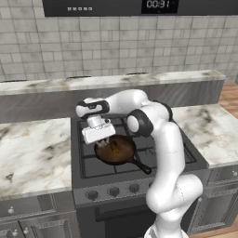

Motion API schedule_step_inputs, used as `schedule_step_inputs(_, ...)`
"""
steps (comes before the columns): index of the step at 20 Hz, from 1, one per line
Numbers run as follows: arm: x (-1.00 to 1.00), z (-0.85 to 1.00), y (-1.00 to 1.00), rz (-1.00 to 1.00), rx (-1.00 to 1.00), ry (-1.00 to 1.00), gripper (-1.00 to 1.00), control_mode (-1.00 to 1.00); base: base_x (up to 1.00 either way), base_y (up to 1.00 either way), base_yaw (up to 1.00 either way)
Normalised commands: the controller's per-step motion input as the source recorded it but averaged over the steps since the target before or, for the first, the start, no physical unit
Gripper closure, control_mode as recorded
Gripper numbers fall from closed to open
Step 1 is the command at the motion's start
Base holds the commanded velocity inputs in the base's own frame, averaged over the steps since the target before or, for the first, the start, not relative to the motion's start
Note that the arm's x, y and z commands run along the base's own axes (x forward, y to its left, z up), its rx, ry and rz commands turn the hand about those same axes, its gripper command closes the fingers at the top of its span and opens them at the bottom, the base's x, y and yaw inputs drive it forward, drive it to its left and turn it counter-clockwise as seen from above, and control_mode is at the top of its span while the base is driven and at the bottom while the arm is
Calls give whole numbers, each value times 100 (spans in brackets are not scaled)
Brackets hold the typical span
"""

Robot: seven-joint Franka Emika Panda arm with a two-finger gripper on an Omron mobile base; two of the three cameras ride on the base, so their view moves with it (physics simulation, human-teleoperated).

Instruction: Put the sweet potato and mushroom in the pan. Then turn on the front left burner and set the heat to medium.

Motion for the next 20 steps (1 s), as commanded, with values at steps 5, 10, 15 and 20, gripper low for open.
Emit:
schedule_step_inputs(5,-48,7,-29,-1,0,-3,-100,-100,0,0,0)
schedule_step_inputs(10,-52,54,-50,-3,0,-10,-100,-100,0,0,0)
schedule_step_inputs(15,-12,76,-40,-1,0,-9,-100,-100,0,0,0)
schedule_step_inputs(20,-4,33,-8,0,1,-2,-100,-100,0,0,0)
